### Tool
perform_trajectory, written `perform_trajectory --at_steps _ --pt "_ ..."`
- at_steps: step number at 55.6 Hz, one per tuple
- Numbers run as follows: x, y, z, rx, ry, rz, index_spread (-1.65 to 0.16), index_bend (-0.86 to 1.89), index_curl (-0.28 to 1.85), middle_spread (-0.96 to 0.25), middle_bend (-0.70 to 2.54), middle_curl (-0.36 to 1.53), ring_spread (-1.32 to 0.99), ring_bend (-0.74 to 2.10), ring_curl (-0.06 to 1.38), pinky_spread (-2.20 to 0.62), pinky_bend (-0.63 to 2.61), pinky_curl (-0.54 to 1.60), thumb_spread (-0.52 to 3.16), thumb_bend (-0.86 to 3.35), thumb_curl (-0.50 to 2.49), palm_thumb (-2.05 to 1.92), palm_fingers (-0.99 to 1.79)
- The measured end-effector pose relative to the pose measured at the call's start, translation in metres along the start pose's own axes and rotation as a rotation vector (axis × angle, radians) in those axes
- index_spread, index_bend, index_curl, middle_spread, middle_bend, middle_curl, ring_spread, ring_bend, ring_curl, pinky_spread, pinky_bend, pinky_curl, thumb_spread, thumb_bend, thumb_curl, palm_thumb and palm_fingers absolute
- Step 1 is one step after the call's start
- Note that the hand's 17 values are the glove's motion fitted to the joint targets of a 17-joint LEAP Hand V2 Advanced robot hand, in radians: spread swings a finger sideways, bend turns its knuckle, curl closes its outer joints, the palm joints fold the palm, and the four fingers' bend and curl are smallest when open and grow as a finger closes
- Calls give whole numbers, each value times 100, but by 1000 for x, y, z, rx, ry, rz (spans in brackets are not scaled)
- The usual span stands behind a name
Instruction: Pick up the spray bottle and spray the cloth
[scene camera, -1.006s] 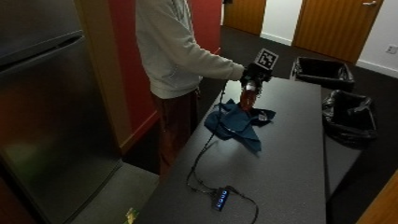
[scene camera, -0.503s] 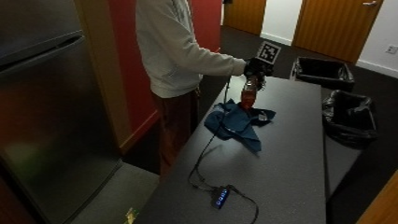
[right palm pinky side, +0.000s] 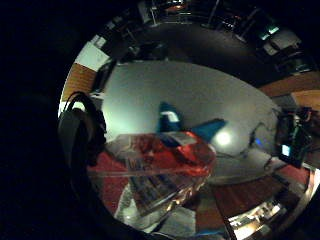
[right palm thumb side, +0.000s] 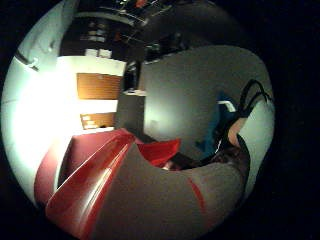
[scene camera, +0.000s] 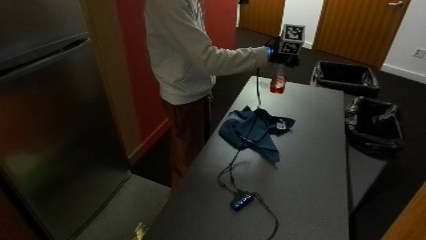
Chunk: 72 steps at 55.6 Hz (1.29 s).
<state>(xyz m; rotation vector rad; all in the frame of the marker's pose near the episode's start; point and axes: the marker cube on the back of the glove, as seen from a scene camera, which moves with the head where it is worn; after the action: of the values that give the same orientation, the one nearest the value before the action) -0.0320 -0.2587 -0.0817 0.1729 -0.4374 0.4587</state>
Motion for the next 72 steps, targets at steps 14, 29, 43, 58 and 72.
perform_trajectory --at_steps 14,29,43,58,72 --pt "-72 -10 29 88 -656 -114 -16 46 52 -14 58 48 -21 51 43 -25 27 37 -6 -3 73 99 137" --pt "-41 -19 114 140 -631 -114 -15 46 52 -14 58 48 -20 51 43 -25 27 37 -6 -3 73 99 137" --pt "-30 -9 206 51 -681 -91 -15 47 52 -13 57 48 -21 50 43 -25 27 37 -5 -3 73 99 136" --pt "-8 -40 270 213 -500 -5 -16 46 52 -13 57 48 -20 50 43 -23 27 37 -4 -3 74 101 135" --pt "-35 -32 274 75 -610 -59 -16 45 53 -13 57 48 -20 49 43 -23 27 37 -2 -3 74 101 134"
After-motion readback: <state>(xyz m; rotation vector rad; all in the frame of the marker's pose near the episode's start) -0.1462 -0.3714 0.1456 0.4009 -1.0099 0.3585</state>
